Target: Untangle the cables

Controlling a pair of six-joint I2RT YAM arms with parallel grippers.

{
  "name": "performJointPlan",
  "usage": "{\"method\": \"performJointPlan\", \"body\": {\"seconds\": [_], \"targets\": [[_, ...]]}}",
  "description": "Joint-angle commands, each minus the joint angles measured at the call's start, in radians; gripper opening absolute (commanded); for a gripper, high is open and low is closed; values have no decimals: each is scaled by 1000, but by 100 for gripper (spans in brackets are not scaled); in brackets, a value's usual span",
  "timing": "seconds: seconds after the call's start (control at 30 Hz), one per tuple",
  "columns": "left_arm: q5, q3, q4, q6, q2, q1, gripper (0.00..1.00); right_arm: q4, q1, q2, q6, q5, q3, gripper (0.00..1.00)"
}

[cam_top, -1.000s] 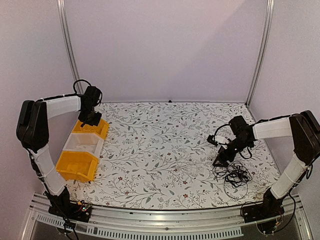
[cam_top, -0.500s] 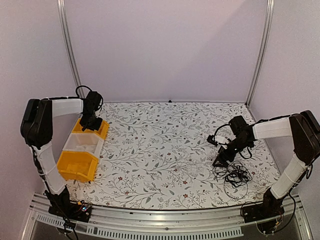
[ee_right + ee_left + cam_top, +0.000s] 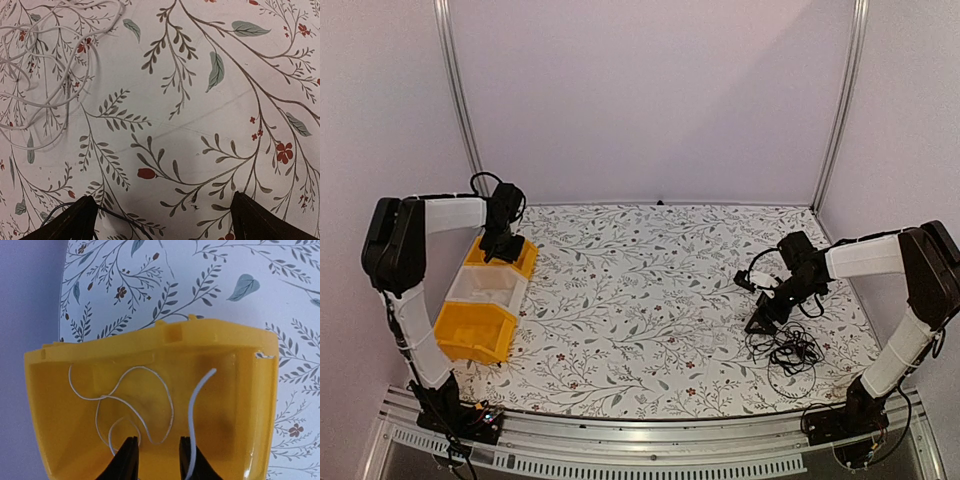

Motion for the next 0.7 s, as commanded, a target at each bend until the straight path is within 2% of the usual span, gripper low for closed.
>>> {"method": "performJointPlan", "body": {"seconds": [0.0, 0.2, 0.4, 0.53, 0.67], "targets": [[-13, 27, -36, -16, -72, 6, 32, -20, -3, 14, -7, -18, 19, 97], [6, 49, -81, -24, -148, -20, 44, -15, -2, 14, 0, 5, 20, 98], [17, 50, -102, -39, -218, -103, 56, -2, -8, -25, 8, 10, 27, 98], [33, 46, -96, -67, -240, -165, 58, -4, -41, -71, 14, -17, 29, 99], [88, 14, -35, -59, -256, -283, 56, -31, -96, -135, 16, -60, 43, 99]]}}
